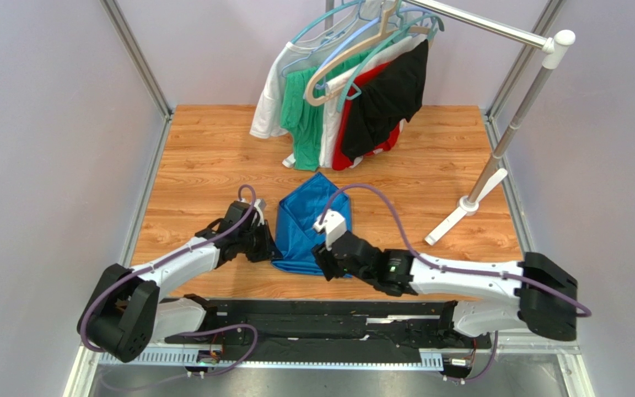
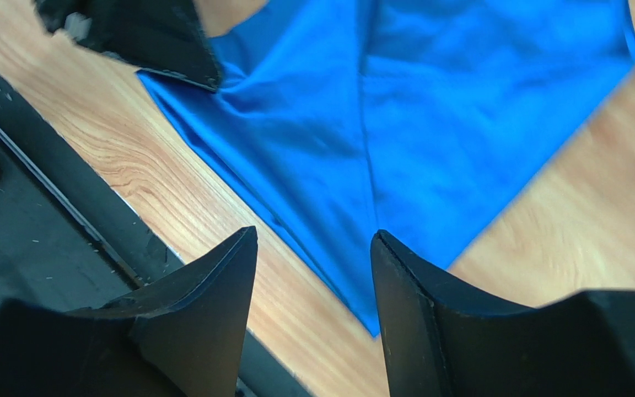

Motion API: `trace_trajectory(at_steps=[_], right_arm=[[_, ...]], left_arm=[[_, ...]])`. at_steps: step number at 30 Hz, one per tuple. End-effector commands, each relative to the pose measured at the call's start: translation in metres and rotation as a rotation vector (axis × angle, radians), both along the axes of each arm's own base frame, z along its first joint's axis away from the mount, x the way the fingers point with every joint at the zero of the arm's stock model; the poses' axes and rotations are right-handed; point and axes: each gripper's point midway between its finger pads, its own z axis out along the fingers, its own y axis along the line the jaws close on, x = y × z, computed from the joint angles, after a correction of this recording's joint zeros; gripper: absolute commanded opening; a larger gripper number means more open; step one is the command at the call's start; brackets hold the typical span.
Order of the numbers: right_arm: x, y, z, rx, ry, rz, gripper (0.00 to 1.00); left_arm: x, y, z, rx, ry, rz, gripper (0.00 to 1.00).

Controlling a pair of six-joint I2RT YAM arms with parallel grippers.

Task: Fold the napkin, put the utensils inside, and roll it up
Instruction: Roll the napkin with the utensil

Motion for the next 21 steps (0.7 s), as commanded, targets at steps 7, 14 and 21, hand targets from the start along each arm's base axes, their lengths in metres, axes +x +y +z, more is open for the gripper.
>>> trace_trajectory(at_steps=[7,14,21], right_arm=[[-0.013,0.074,-0.004,-0.099,-0.349,0.278,0.57],[-0.024,0.09,-0.022,-0.165,-0.389,0.335,0.57],[-0.019,0.094,-0.035,-0.224,-0.446,0.324,0.57]], left_arm=[[0.0,0.006,0.003,-0.015,0.049,-0.053,0.0],[0.003,0.006,0.003,-0.033,0.074,-0.053,0.0],[0.001,0.007,0.002,-0.032,0.081,-0.052,0.0]])
